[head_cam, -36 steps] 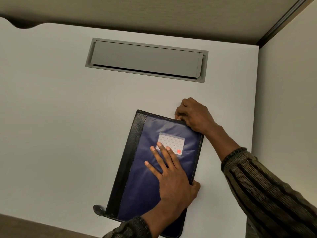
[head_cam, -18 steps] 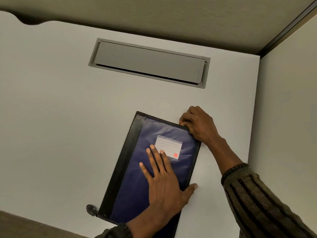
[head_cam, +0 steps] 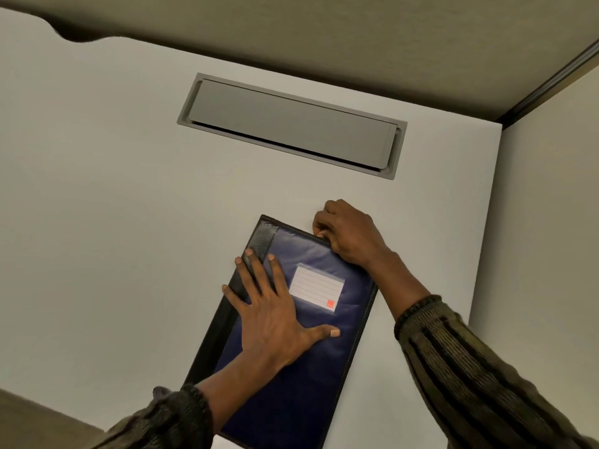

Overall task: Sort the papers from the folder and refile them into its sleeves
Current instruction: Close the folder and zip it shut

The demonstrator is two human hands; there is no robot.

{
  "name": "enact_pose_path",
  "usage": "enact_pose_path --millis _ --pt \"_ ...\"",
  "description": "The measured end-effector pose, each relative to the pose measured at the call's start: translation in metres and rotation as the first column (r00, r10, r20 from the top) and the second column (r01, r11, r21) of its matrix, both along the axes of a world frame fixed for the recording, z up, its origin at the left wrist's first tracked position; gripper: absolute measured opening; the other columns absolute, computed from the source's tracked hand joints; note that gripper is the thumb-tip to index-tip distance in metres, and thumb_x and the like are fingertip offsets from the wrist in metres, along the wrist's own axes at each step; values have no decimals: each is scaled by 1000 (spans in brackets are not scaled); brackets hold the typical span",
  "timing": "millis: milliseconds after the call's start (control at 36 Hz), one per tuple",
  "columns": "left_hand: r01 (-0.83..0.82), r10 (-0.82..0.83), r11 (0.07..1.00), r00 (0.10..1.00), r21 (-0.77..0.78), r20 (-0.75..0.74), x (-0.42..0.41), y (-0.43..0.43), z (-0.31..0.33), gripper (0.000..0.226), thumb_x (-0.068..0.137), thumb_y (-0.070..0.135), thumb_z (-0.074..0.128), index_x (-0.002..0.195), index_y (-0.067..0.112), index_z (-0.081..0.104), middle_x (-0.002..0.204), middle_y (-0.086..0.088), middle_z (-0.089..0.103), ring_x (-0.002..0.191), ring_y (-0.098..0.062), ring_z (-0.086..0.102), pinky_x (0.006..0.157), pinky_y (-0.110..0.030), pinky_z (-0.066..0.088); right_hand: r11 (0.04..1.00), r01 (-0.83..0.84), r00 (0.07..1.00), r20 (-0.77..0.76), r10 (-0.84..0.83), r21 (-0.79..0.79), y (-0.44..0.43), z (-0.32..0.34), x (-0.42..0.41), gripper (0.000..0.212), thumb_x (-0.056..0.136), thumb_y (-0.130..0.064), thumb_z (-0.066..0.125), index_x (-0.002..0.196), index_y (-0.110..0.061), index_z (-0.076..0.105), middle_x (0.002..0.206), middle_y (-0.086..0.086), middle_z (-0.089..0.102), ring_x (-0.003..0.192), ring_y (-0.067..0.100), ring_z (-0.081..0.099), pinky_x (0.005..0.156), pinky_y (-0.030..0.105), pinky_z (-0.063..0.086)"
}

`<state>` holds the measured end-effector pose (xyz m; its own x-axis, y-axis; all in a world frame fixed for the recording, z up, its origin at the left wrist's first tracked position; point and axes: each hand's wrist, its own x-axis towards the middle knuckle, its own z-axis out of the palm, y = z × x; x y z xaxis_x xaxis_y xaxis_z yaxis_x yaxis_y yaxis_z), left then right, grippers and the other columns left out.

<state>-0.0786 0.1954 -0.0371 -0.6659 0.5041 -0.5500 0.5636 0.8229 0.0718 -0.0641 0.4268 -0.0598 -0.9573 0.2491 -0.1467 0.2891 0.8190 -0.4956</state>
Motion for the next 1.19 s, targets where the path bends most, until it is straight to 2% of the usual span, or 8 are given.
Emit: enact_pose_path --millis 139,278,389,667,1056,1194 --pt "-2 2 1000 1000 -6 -5 -1 3 0 173 39 121 19 162 9 -26 165 -28 -36 154 -51 -28 116 -82 8 1000 7 1000 3 -7 -8 -1 -3 -6 12 98 -16 64 98 -28 67 101 -8 58 97 14 50 69 31 40" --pt "4 -4 1000 1000 -17 -5 -1 2 -1 172 40 121 18 162 7 -26 165 -28 -36 154 -52 -28 116 -82 8 994 110 994 2 -110 -10 7 -8 24 13 97 -15 69 94 -27 71 98 -10 60 95 12 50 73 37 50" --pt "9 -9 1000 1000 -21 -2 -1 2 -2 171 40 120 17 161 8 -28 165 -28 -36 153 -52 -29 116 -81 8 989 150 989 0 -150 -16 7 -10 32 14 95 -12 70 93 -26 72 97 -9 61 94 12 52 74 33 48" --pt "18 -18 999 1000 -47 2 -1 4 -1 172 39 121 14 160 6 -30 163 -30 -39 152 -54 -31 116 -81 6 995 92 994 -55 -94 -29 -12 -7 -13 14 94 -10 68 94 -24 70 96 -6 57 93 14 51 68 31 44" --pt "31 -31 998 1000 -49 6 -2 4 -1 172 41 120 14 161 4 -26 163 -32 -36 152 -56 -30 114 -83 7 996 89 994 -57 -90 -22 -7 -14 -11 10 94 -17 71 91 -27 70 96 -10 55 92 10 49 69 26 41" --pt "37 -36 997 999 -65 4 -2 5 0 171 42 120 17 160 4 -29 162 -33 -37 150 -57 -32 114 -83 5 999 39 995 -96 -38 12 -13 -13 -32 12 91 -12 73 90 -24 70 96 -8 57 93 13 51 62 32 44"
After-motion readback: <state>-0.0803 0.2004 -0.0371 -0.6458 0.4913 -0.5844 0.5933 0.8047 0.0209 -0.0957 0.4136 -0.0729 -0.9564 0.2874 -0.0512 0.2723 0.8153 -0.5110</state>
